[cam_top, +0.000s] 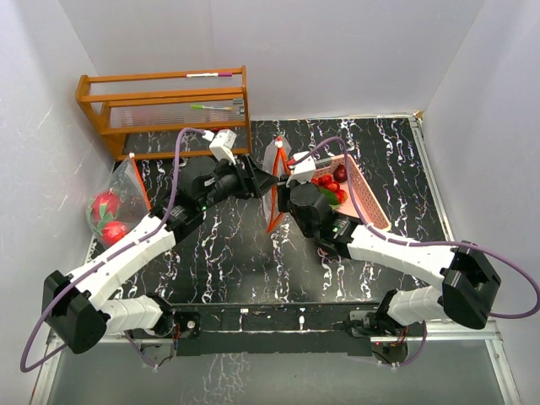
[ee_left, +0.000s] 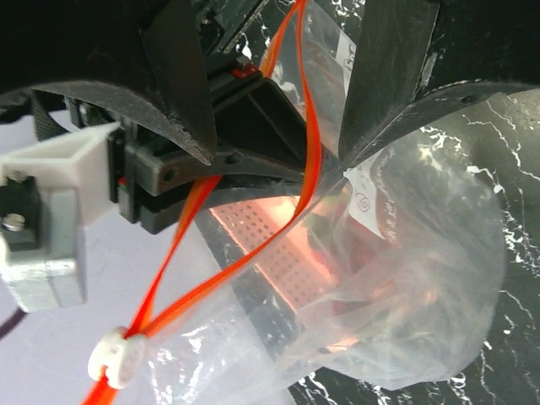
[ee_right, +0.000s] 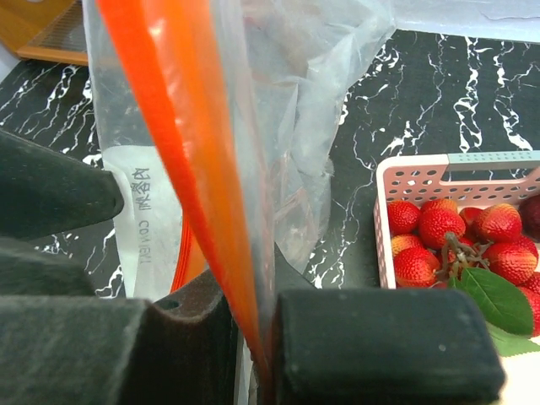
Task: Place the food in the zip-top bag and seal the zipper
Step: Open the zipper of the food storage bag at the center of the board.
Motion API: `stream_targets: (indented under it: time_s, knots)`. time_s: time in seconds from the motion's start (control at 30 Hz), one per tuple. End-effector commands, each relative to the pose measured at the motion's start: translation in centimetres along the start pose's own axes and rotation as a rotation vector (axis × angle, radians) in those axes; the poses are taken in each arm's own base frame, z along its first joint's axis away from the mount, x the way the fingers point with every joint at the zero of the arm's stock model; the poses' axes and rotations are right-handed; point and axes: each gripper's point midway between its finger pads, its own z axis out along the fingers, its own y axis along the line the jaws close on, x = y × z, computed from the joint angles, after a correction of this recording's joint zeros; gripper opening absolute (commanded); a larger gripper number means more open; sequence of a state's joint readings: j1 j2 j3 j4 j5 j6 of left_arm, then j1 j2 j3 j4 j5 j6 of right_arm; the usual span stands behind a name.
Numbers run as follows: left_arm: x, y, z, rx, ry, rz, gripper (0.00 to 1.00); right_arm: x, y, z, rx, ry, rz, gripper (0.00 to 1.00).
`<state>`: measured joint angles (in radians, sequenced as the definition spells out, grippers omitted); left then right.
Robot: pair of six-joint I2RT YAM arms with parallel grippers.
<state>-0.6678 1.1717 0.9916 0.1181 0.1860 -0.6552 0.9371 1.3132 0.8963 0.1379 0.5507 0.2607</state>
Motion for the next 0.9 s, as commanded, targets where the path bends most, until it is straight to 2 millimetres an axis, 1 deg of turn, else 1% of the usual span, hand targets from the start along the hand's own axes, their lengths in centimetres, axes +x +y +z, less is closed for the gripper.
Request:
stream_targets:
  time_s: [0.0, 0.17, 0.43, 0.57, 0.6, 0.67, 0.7, 0.77, 0.87]
  knots:
    - [-1.5, -1.2, 0.8, 0.008, -0.048, 0.052, 0.59, -3.3, 1.3, -0.1, -0.028, -0.070, 0.046, 0.10]
    - [-1.1, -0.2, 1.6, -0.043, -0.052, 0.079, 0.60, -3.6, 1.7, -0.5, -0.054, -0.074, 0.040, 0.10]
    - [-0.8, 0.5, 3.0, -0.093, -0.051, 0.139, 0.60, -3.5, 2.9, -1.3, -0.126, -0.078, 0.015, 0.10]
    - [-0.7, 1.3, 3.5, -0.143, -0.041, 0.197, 0.60, -3.7, 2.7, -1.7, -0.129, -0.086, 0.017, 0.10]
    - [-0.5, 1.5, 3.6, -0.154, -0.034, 0.213, 0.58, -3.7, 2.6, -1.9, -0.127, -0.087, 0.017, 0.10]
    - [-0.3, 1.8, 3.5, -0.170, -0.025, 0.241, 0.50, -4.0, 2.2, -2.3, -0.120, -0.097, 0.025, 0.10]
    - [-0.2, 1.9, 3.5, -0.178, -0.025, 0.253, 0.48, -4.1, 2.1, -2.4, -0.119, -0.101, 0.028, 0.10]
    - [0.0, 2.1, 3.4, -0.191, -0.026, 0.269, 0.47, -4.3, 2.0, -2.7, -0.123, -0.108, 0.031, 0.10]
    - [0.5, 2.3, 3.7, -0.206, -0.017, 0.293, 0.45, -4.6, 2.3, -3.1, -0.150, -0.112, 0.034, 0.10]
